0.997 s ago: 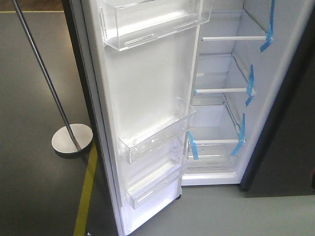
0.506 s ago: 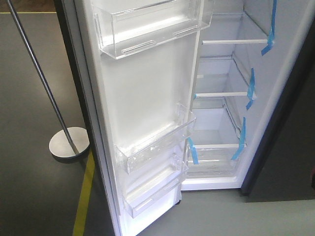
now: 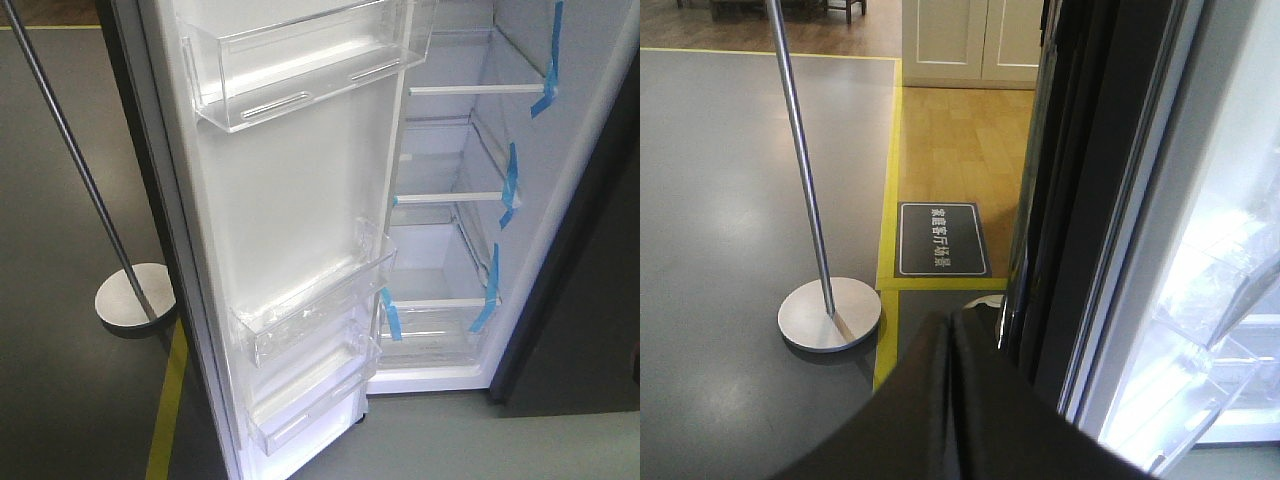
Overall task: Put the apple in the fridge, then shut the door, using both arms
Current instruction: 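Drive closer to the open refrigerator door holding the apple in the right gripper, then move the held apple with the right gripper over the upper door bin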
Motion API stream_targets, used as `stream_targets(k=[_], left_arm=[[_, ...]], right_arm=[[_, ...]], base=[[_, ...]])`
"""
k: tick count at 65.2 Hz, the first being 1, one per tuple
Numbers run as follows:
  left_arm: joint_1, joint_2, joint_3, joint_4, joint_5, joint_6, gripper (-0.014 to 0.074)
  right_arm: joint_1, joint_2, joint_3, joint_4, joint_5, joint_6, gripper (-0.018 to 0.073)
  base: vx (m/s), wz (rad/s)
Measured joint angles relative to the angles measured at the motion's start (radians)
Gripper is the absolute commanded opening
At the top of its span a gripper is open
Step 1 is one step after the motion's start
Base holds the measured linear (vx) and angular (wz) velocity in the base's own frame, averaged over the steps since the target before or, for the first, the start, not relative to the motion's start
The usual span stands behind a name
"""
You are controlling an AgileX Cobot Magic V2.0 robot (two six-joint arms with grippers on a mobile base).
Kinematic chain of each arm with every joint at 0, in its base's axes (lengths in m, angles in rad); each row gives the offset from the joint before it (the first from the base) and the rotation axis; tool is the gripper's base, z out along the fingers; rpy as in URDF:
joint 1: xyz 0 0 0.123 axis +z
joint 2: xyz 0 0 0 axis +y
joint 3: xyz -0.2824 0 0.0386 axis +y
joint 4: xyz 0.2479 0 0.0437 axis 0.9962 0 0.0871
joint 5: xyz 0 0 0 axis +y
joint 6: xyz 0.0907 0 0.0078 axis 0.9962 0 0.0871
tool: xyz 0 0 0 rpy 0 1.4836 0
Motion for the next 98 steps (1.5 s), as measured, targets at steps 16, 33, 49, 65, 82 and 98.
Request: stream_targets(k=[16, 33, 49, 65, 82, 98], left_arm=[[0.0, 0.0, 0.0, 0.0, 0.0, 0.0, -0.0005], [0.0, 0.0, 0.0, 0.0, 0.0, 0.0, -0.0005], [0.0, 0.0, 0.0, 0.0, 0.0, 0.0, -0.0005], [0.0, 0.0, 0.0, 0.0, 0.0, 0.0, -0.0005], [0.0, 0.0, 0.0, 0.0, 0.0, 0.0, -0.0005], [0.0, 0.0, 0.0, 0.0, 0.0, 0.0, -0.0005]], right_arm=[[0.0, 0.0, 0.0, 0.0, 0.0, 0.0, 0.0085], [0.0, 0.0, 0.0, 0.0, 0.0, 0.0, 0.0085], [0.0, 0.0, 0.0, 0.0, 0.0, 0.0, 0.0087], [0.0, 0.0, 0.0, 0.0, 0.0, 0.0, 0.0087], [0.0, 0.0, 0.0, 0.0, 0.0, 0.0, 0.0087], [0.0, 0.0, 0.0, 0.0, 0.0, 0.0, 0.0087]], base=[[0.04, -0.01], [0.04, 0.0], [0.04, 0.0], [0.04, 0.0], [0.04, 0.0], [0.04, 0.0]])
